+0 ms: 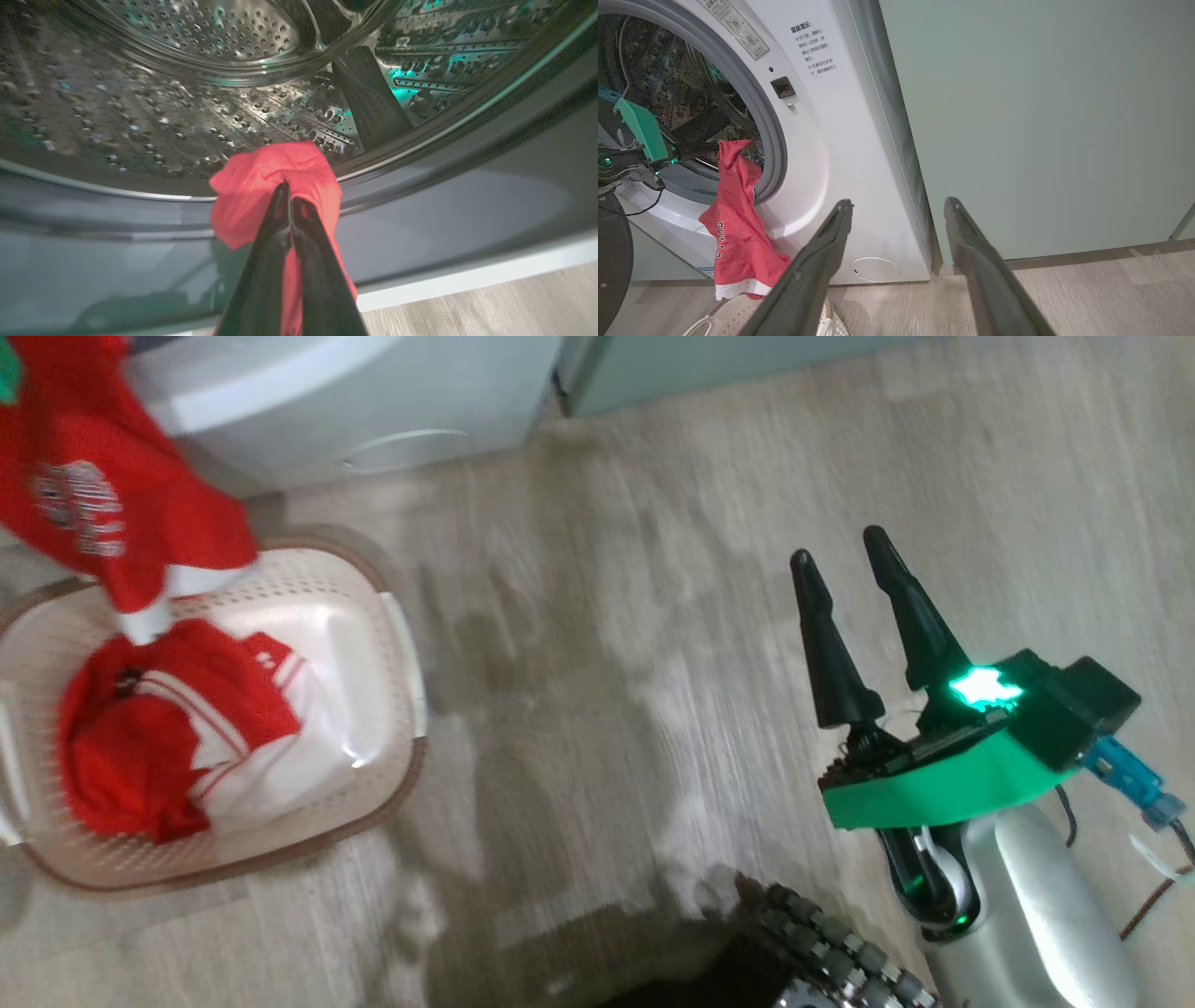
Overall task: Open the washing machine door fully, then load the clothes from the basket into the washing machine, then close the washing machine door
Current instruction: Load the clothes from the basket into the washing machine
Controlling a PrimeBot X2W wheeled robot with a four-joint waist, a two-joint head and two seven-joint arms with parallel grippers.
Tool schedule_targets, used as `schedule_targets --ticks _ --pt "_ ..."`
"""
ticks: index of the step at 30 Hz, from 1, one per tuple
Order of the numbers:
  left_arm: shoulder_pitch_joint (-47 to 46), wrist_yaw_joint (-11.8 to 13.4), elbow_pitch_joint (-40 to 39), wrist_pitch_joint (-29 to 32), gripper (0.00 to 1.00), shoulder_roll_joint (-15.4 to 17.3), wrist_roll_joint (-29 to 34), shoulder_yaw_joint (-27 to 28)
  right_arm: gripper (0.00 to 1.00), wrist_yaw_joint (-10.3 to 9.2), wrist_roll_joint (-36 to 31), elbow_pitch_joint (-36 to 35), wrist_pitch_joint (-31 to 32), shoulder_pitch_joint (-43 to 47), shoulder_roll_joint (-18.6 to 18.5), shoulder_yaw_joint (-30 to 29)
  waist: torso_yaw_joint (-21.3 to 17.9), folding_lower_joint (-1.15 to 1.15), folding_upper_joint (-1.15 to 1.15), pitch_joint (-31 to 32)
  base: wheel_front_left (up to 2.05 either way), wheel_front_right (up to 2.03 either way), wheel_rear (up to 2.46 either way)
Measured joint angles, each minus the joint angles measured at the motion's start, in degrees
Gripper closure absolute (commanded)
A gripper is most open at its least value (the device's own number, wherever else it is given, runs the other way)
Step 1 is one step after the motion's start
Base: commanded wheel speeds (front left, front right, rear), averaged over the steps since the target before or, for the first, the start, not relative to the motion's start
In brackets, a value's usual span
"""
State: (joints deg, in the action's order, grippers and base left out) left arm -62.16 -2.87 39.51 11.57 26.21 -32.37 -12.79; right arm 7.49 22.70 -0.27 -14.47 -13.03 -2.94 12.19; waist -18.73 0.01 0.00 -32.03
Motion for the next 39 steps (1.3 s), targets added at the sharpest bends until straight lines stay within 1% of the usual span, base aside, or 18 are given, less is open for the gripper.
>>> schedule_targets --ticks 6,11,15,17,22,26,29,36,37,38,39 --pt "-7.3 -0.5 4.6 3.5 1.0 2.9 0.0 0.1 0.0 0.0 2.2 -0.9 0.0 -0.8 0.0 2.1 -4.0 -0.01 0.0 -4.0 0.0 0.0 0.0" --pt "-11.6 -0.5 7.0 3.2 1.0 6.0 0.3 1.0 0.0 0.0 3.8 -1.8 0.0 -1.1 0.0 3.4 -7.3 -0.01 0.0 -7.0 0.0 0.0 0.0" --pt "-15.7 -0.4 7.9 0.6 1.0 7.4 0.7 2.0 0.0 0.0 4.8 -2.3 0.0 -1.7 0.1 4.2 -9.5 0.0 0.0 -9.2 0.0 0.0 0.0" --pt "-17.7 0.1 8.0 -1.3 1.0 7.7 0.7 2.3 0.0 0.0 5.1 -2.6 0.0 -1.7 0.1 4.5 -10.4 0.0 0.0 -10.2 0.0 0.0 0.0" --pt "-23.1 0.8 7.9 -7.9 1.0 9.8 4.0 2.1 0.0 0.0 5.6 -3.3 0.0 -1.7 0.2 5.0 -12.3 0.0 0.0 -12.2 0.0 0.0 0.0" --pt "-25.7 0.8 9.5 -11.9 1.0 10.5 5.4 1.8 0.0 0.0 6.2 -3.6 0.0 -1.7 0.2 5.0 -12.8 -0.01 0.0 -13.2 0.0 0.0 0.0" --pt "-25.2 0.7 11.5 -13.9 1.0 10.5 6.2 1.1 0.0 0.0 6.7 -3.6 0.0 -1.7 0.3 5.1 -12.6 -0.01 0.0 -13.3 0.0 0.0 0.0" --pt "-21.9 1.0 14.9 -14.3 1.0 10.3 6.5 -0.7 0.0 0.0 6.7 -3.4 0.0 -2.1 0.3 5.1 -11.8 -0.01 0.0 -12.8 0.0 0.0 0.0" --pt "-21.8 1.1 15.2 -15.2 0.88 10.1 7.4 -1.5 0.0 0.0 6.7 -3.1 0.0 -2.2 0.3 5.0 -11.5 -0.01 0.0 -12.6 0.0 0.0 0.0" --pt "-21.8 1.1 15.3 -15.4 0.02 10.0 7.9 -2.0 0.0 0.0 6.7 -3.0 0.0 -2.3 0.3 5.0 -11.3 -0.01 0.0 -12.4 0.0 0.0 0.0" --pt "-21.8 1.1 15.4 -15.8 0.0 9.8 8.2 -2.4 0.0 0.0 6.7 -2.9 0.0 -2.3 0.3 4.9 -11.1 -0.01 0.0 -12.2 0.0 0.0 0.0"
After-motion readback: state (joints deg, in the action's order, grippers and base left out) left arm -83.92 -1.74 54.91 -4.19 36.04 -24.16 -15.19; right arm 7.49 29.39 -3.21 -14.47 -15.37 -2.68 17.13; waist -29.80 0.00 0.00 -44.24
